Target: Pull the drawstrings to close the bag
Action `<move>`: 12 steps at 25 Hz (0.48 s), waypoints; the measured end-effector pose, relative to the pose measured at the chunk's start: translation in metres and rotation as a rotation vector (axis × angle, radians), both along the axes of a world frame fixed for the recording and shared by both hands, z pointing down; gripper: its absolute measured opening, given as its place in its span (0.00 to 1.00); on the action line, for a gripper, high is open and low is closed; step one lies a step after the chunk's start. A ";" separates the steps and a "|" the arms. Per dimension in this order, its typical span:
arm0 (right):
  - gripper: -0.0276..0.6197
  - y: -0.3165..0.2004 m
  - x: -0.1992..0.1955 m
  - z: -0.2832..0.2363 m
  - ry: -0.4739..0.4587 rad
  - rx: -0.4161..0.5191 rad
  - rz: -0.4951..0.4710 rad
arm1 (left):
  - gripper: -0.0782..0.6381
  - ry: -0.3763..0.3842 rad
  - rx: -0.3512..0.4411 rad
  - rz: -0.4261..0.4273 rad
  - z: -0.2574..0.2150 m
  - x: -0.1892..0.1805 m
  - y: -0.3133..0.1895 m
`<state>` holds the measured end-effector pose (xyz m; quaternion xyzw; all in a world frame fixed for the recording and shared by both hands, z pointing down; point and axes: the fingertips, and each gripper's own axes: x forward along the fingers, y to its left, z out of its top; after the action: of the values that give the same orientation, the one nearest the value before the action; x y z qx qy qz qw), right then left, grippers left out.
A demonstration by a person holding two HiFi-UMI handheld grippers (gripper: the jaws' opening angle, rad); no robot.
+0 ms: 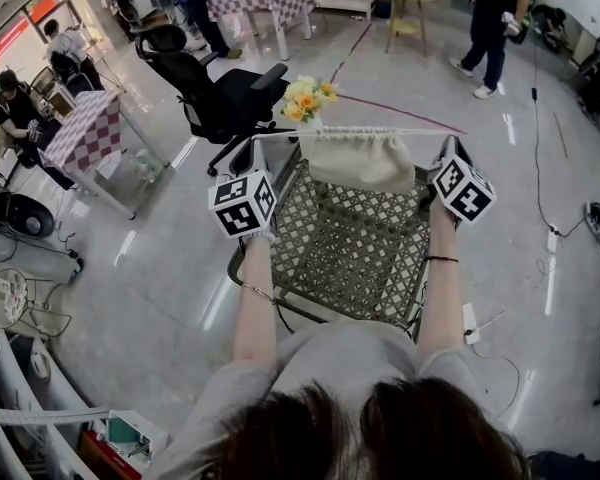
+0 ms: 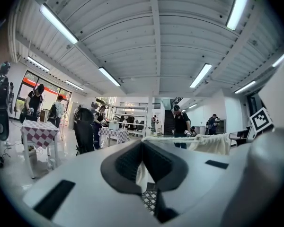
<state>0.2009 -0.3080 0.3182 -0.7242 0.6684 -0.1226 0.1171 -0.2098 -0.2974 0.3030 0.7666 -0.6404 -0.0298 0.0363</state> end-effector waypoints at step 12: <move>0.08 0.003 0.009 -0.001 -0.029 0.011 0.033 | 0.15 0.005 0.011 -0.006 0.000 -0.003 -0.001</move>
<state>0.2096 -0.3050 0.3177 -0.7326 0.6553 -0.1277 0.1326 -0.2133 -0.2985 0.3026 0.7648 -0.6424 -0.0354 0.0339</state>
